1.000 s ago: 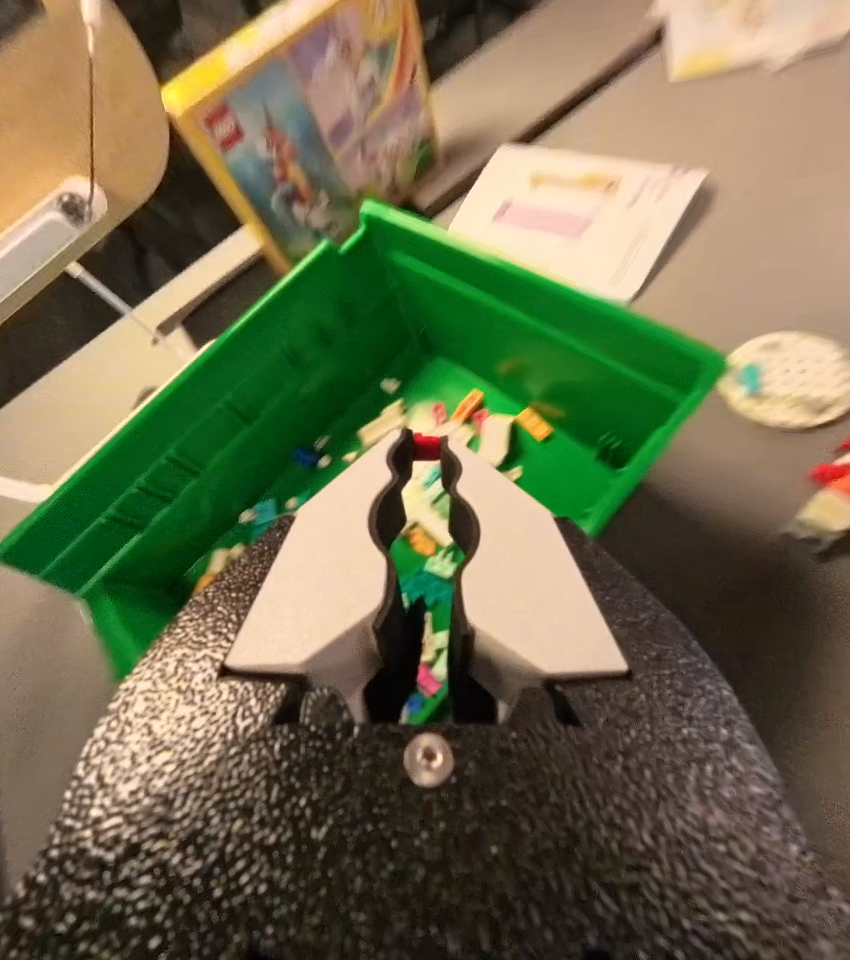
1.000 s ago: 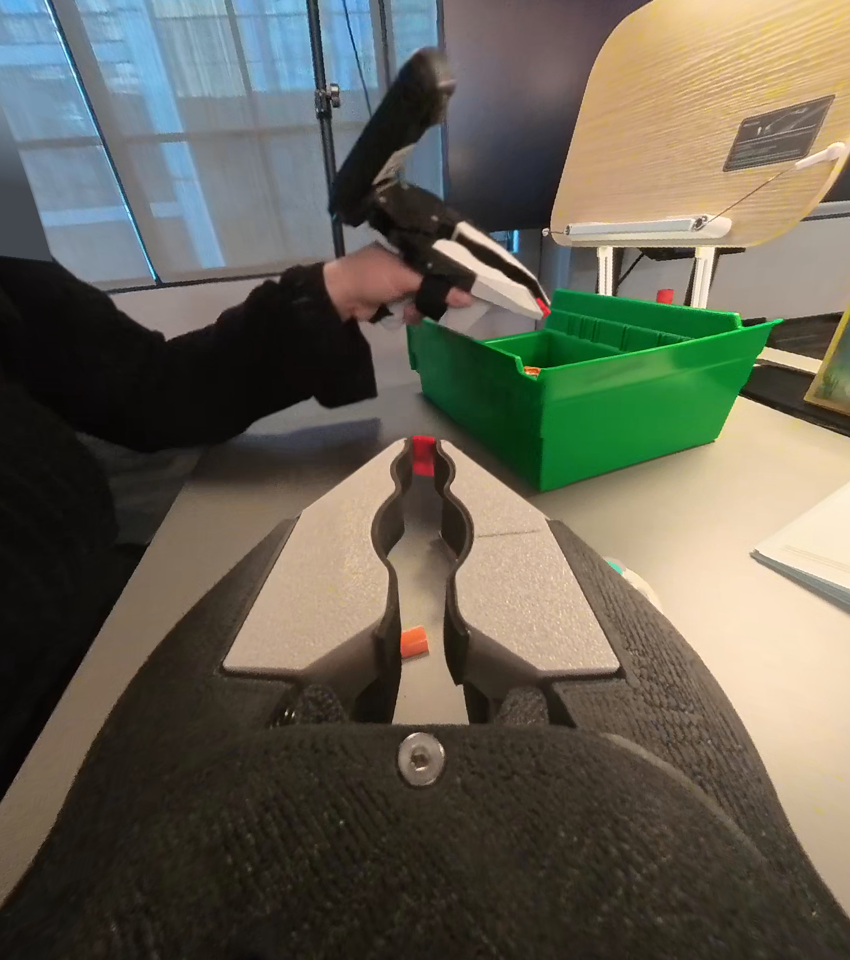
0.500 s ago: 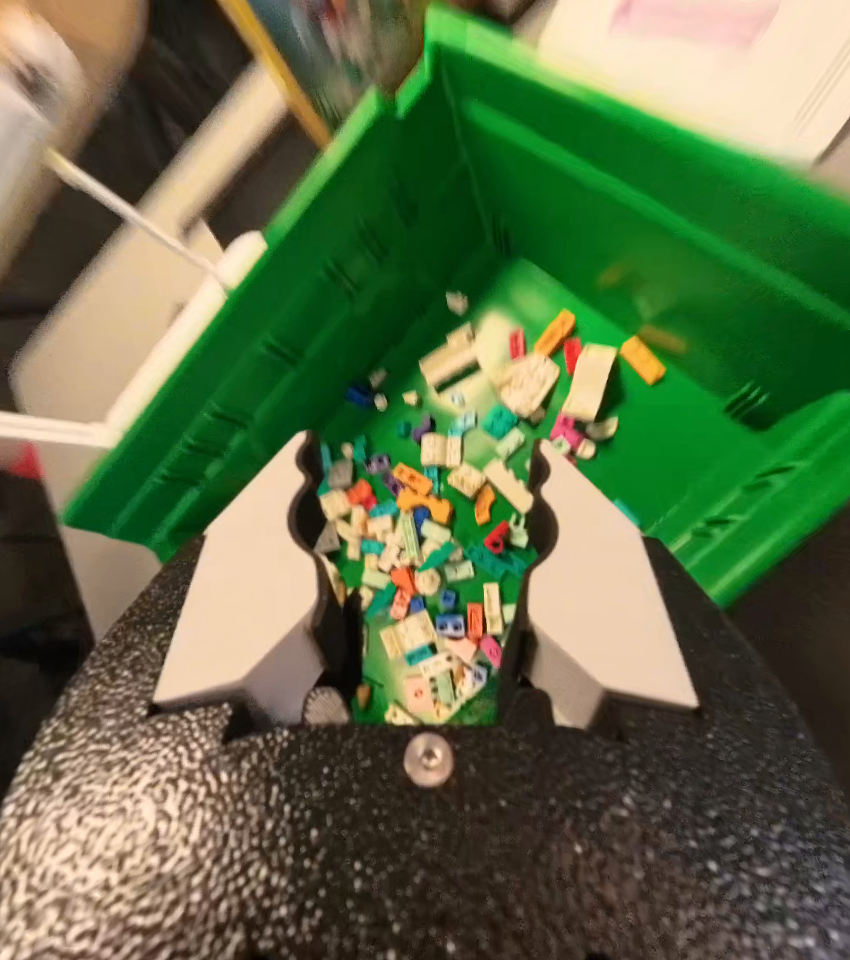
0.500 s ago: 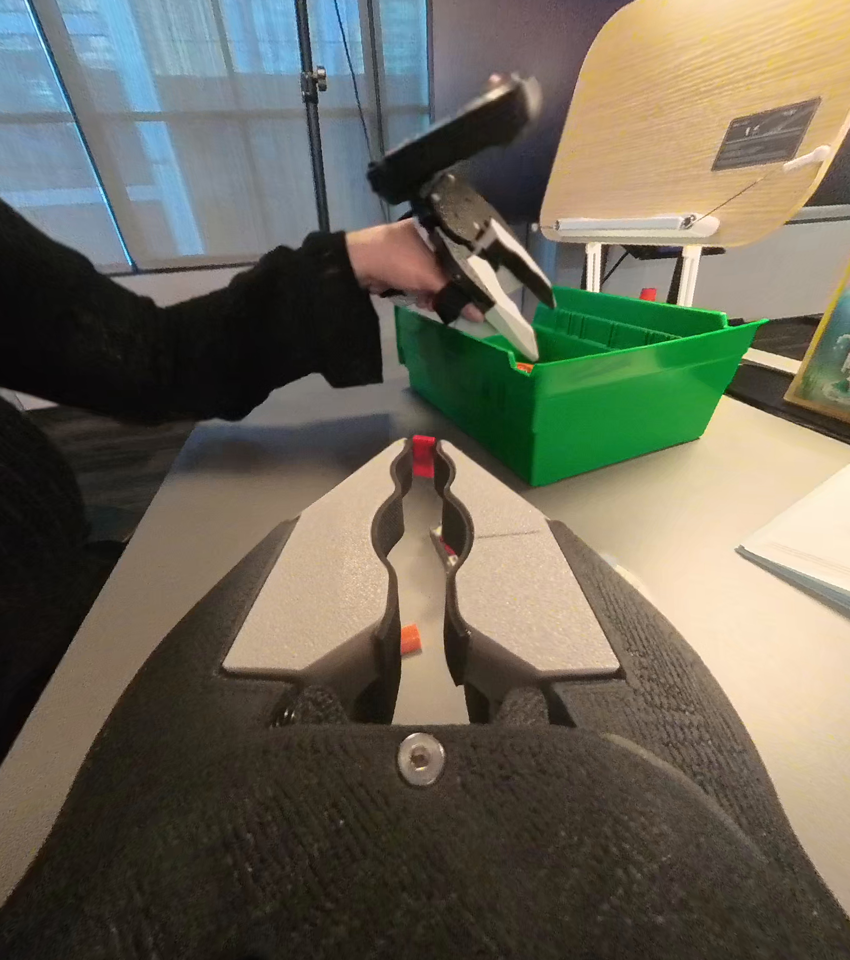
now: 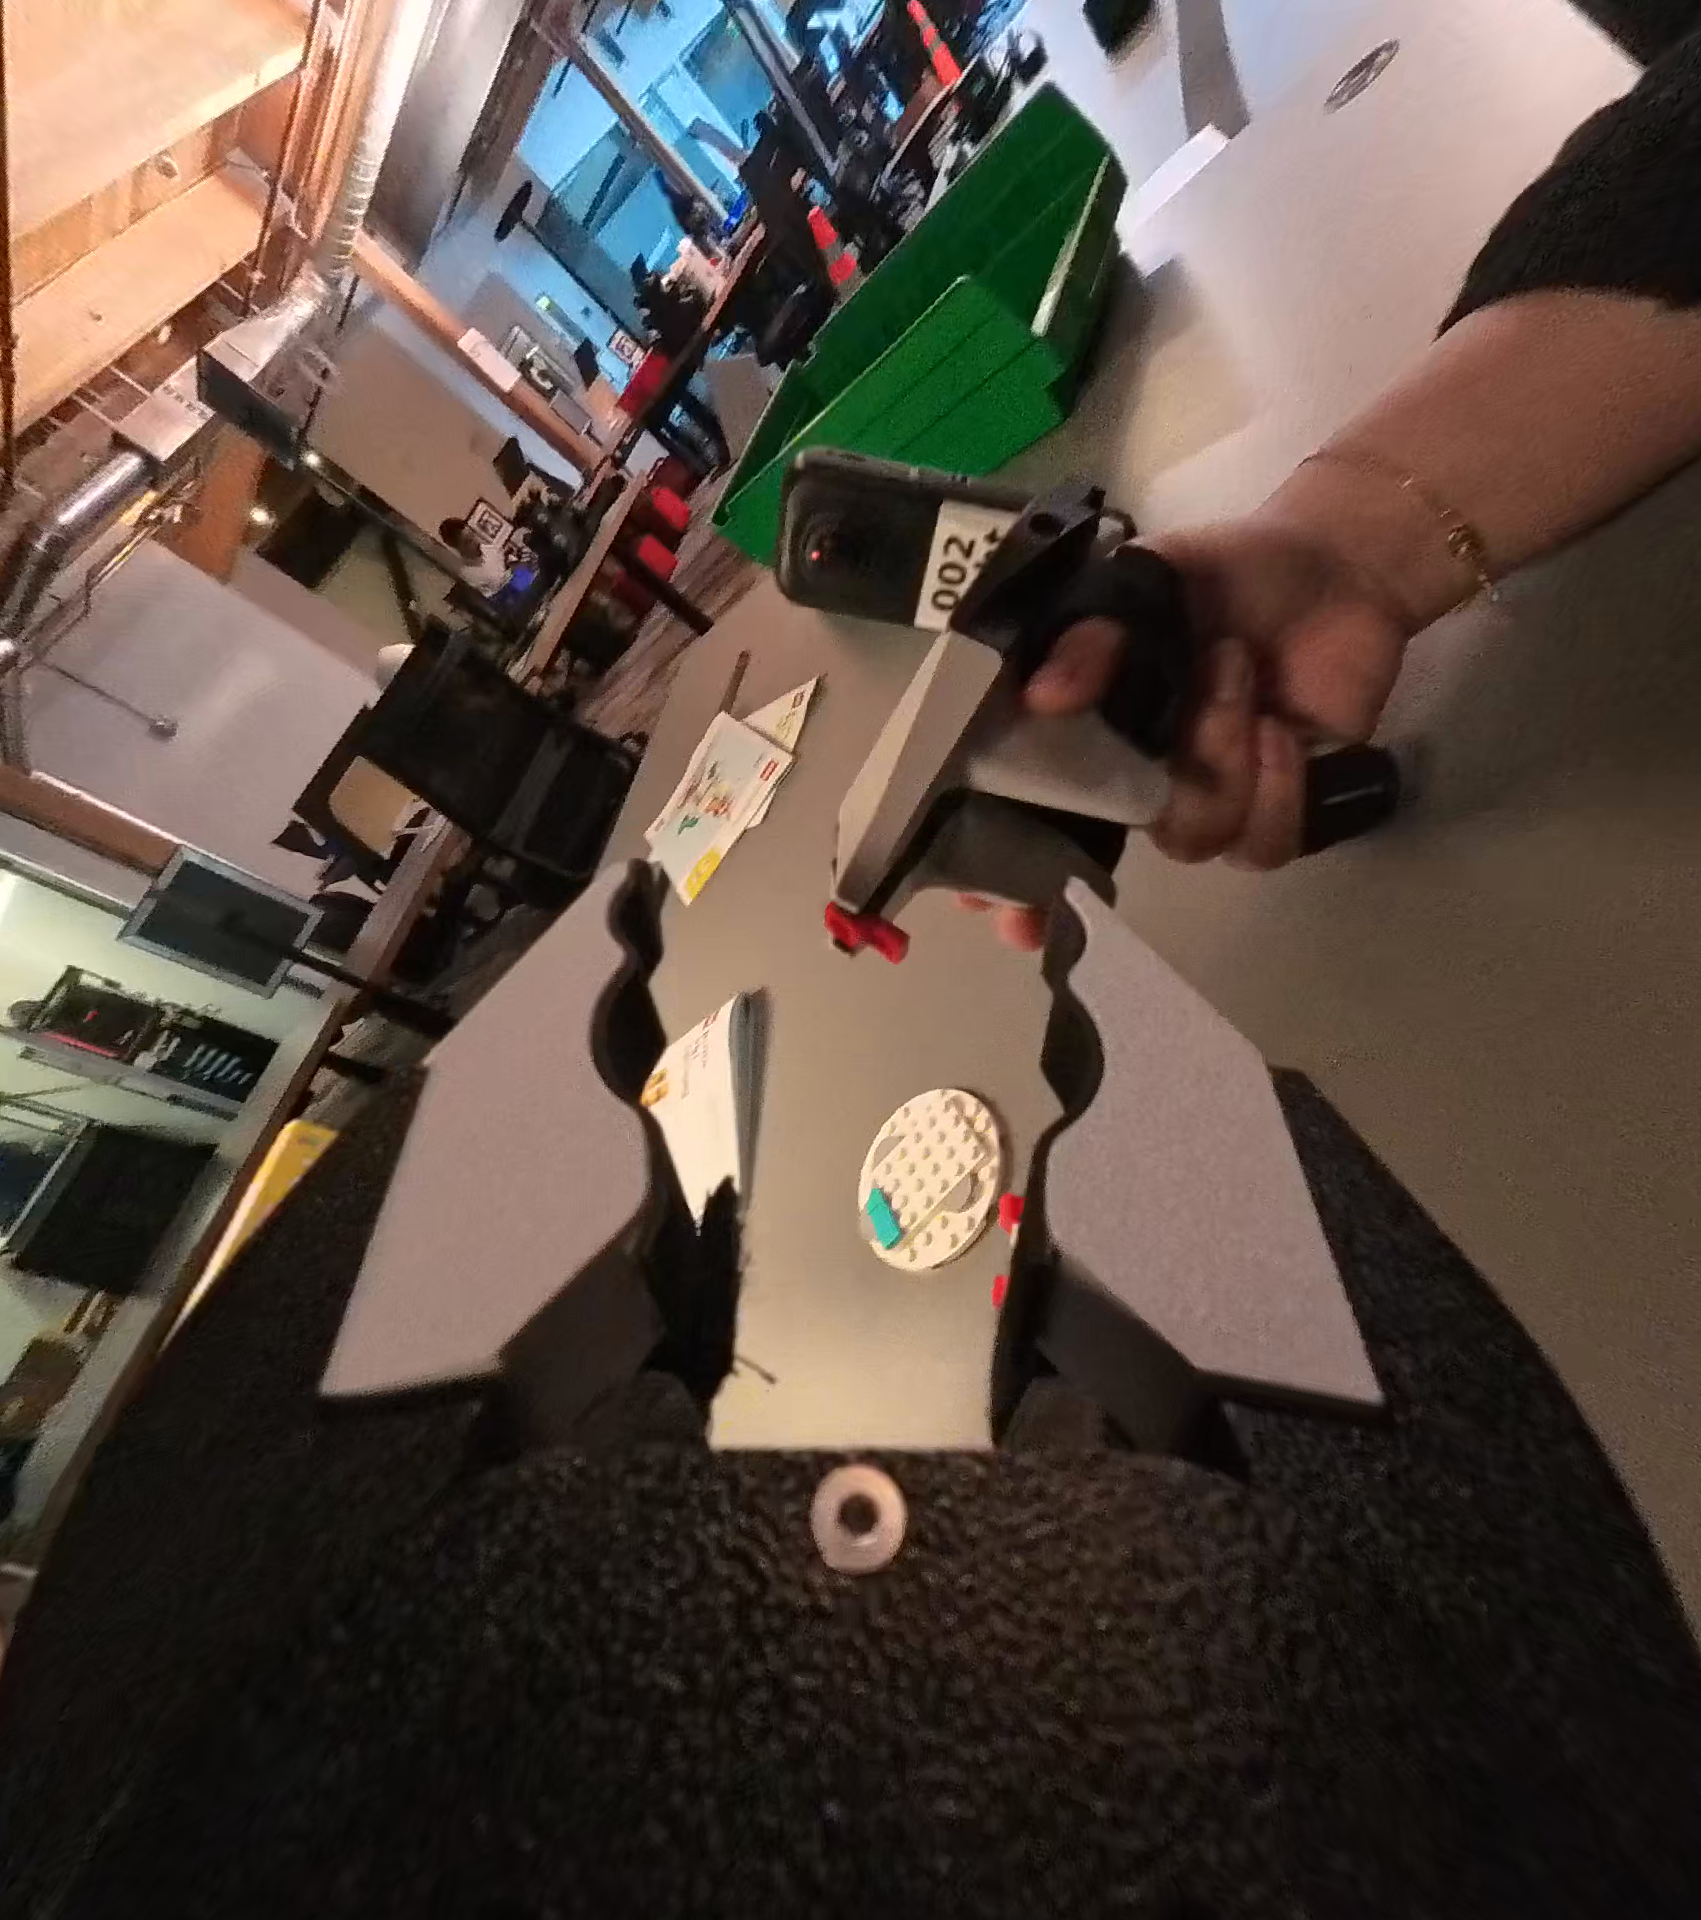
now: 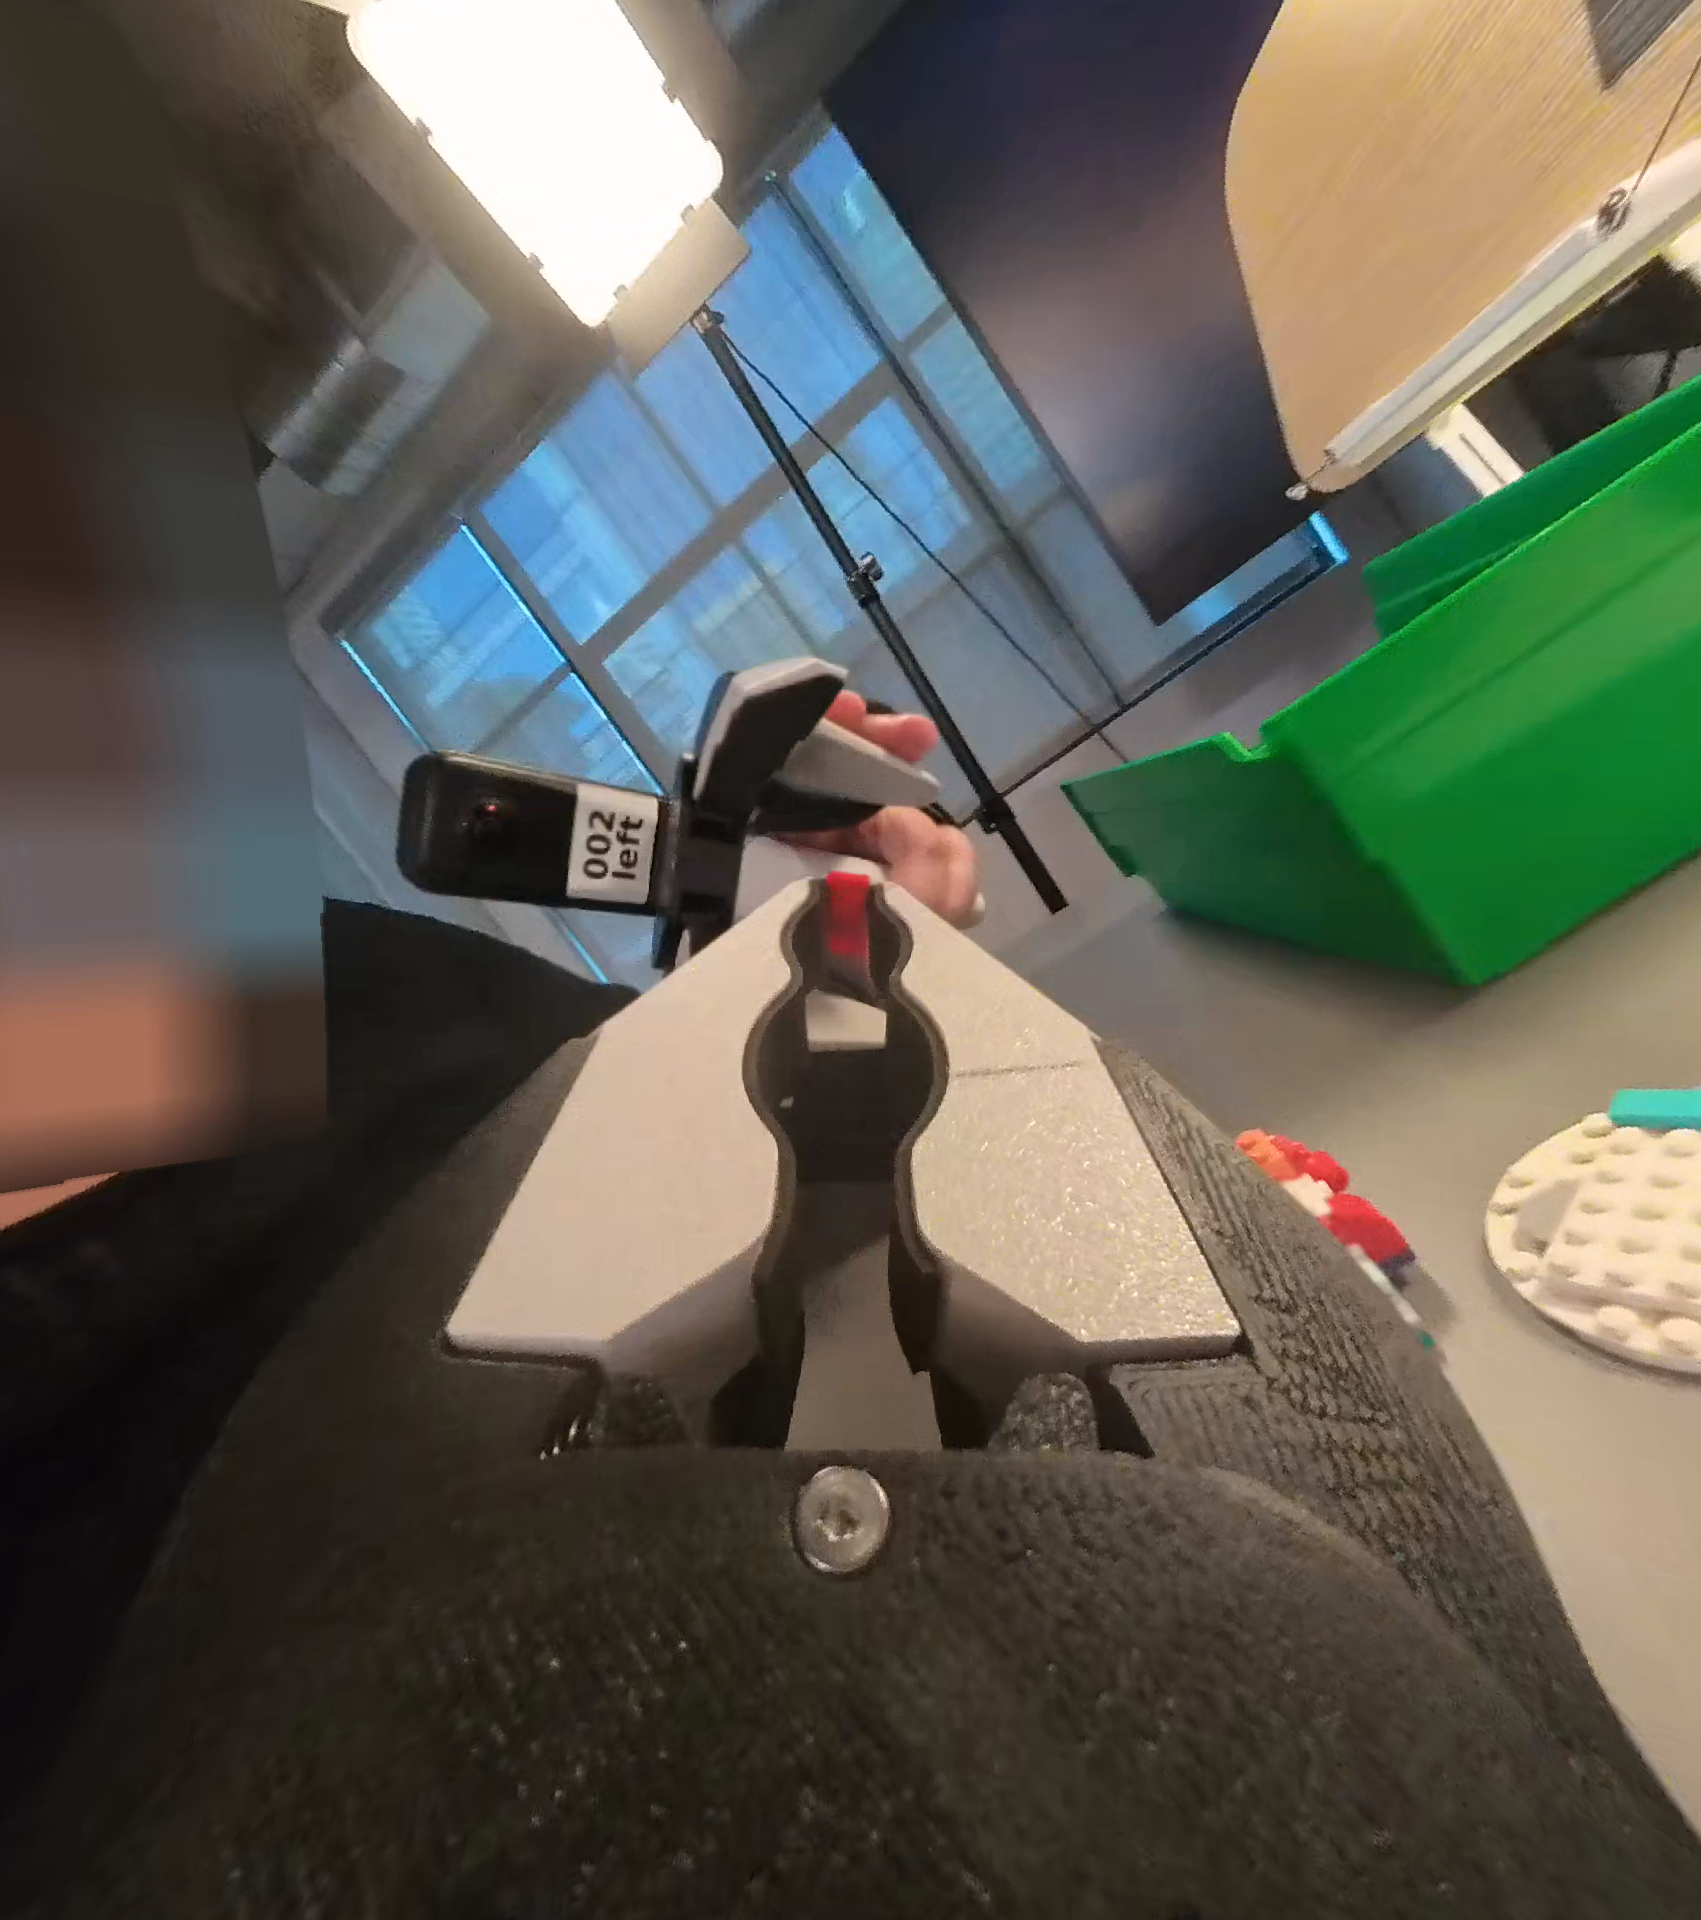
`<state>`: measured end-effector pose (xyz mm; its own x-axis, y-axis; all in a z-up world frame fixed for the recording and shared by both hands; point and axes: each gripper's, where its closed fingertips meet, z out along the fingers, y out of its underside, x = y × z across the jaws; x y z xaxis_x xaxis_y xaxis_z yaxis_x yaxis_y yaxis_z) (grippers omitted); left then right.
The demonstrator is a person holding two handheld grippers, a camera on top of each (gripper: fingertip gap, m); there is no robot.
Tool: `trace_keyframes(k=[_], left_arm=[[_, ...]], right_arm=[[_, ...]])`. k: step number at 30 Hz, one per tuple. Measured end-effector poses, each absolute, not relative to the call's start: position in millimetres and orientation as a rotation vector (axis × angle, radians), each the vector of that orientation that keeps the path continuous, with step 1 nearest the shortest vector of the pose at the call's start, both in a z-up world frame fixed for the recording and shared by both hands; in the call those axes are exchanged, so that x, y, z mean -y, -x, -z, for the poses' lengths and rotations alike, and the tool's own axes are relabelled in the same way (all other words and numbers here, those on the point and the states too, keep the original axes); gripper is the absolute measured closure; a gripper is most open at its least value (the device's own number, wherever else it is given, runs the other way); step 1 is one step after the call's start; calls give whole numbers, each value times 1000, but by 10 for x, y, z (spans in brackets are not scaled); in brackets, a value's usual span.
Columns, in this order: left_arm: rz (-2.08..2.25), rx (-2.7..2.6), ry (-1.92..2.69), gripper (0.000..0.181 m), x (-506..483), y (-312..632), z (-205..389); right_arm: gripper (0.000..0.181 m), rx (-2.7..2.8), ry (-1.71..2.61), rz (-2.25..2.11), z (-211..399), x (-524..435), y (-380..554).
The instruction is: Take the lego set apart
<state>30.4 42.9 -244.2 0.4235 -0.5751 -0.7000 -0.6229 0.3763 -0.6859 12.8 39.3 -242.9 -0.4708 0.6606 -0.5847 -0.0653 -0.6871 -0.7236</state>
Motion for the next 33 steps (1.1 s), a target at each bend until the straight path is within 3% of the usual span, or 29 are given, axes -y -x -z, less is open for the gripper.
trace_keyframes(k=[13, 24, 30, 33], left_arm=[[-125, -1236, 1173, 173, -425, -317, 2429], [-322, -1210, 1194, 178, -576, 0, 2393], [-710, -894, 1512, 178, -1089, 1324, 2112], [-481, -781, 1818, 178, -1195, 1792, 2335]], right_arm=[[175, 893, 1239, -2303, 2380, -318, -157], [161, 815, 1285, -2098, 2411, -563, -147], [158, 772, 1306, -1897, 2405, -798, -214], [159, 922, 1406, -1746, 2575, -789, -172]])
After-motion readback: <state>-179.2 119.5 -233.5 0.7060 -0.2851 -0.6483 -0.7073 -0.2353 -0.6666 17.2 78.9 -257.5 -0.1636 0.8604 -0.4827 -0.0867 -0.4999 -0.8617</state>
